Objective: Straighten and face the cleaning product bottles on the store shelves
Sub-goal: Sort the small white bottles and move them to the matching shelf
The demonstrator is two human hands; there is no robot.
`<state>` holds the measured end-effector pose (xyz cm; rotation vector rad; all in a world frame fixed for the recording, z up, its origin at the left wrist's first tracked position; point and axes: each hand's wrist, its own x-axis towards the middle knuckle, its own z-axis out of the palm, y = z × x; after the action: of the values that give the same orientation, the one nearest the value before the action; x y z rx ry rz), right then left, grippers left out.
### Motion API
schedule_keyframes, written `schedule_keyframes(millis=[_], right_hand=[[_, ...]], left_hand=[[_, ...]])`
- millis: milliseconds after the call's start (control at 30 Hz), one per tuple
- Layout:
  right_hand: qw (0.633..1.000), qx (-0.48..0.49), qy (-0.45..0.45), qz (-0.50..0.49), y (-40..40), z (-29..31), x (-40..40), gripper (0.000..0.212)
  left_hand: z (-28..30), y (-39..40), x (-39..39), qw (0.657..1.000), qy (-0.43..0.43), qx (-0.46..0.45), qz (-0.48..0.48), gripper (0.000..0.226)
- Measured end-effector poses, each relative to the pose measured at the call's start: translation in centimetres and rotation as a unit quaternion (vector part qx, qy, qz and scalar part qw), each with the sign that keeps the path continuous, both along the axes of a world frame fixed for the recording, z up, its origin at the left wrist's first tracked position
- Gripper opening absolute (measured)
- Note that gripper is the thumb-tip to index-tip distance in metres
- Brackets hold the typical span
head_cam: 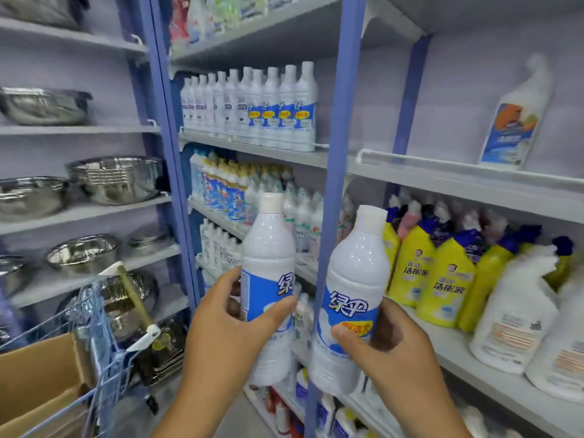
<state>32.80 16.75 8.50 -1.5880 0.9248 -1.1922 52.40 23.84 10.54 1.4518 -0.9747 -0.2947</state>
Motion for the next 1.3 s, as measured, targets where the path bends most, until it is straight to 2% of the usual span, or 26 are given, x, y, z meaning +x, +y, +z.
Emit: schedule_keyframes(millis=[67,167,267,433,600,900,1067,1167,1300], right_hand=[[1.000,-0.010,-0.005,0.002,-0.7,0.7,1.4,0.055],[1.000,-0.029,0.005,0.005,-2.4,1.8,2.7,0.042],[0.999,-0.051,0.002,0.012,-4.8,3.2,3.4,0.039],[0.993,-0.115,-0.016,0.026,-9.9,5.3,5.0,0.054],[0.990,-0.132,-0.026,0.039,-13.9,6.2,6.1,0.055],[0.987,-0.158,-0.005,-0.001,-16.9,9.6,6.6,0.055],[0.992,-0.129,0.002,-0.019,-17.9,11.6,8.4,0.062],[0.994,-0.102,-0.013,-0.025,-18.7,12.5,10.5,0.056],[0.990,-0.116,-0.039,-0.068,-20.1,12.5,13.9,0.086]], left_hand=[[0.5,-0.9,1.4,1.000,0.000,-0.006,-0.005,0.053],[1.2,-2.6,2.9,1.000,0.003,-0.020,-0.004,0.041],[2.5,-4.9,3.8,0.999,0.005,-0.035,-0.004,0.038],[5.4,-9.6,5.0,0.999,-0.014,-0.046,0.002,0.037],[7.2,-13.2,6.0,0.998,-0.009,-0.055,0.001,0.034],[13.1,-21.1,8.2,0.988,-0.014,-0.128,-0.088,0.032],[18.1,-27.3,11.0,0.972,-0.030,-0.178,-0.152,0.034],[21.1,-31.9,12.6,0.958,-0.029,-0.198,-0.206,0.031],[23.5,-37.6,13.1,0.943,-0.039,-0.198,-0.263,0.039]])
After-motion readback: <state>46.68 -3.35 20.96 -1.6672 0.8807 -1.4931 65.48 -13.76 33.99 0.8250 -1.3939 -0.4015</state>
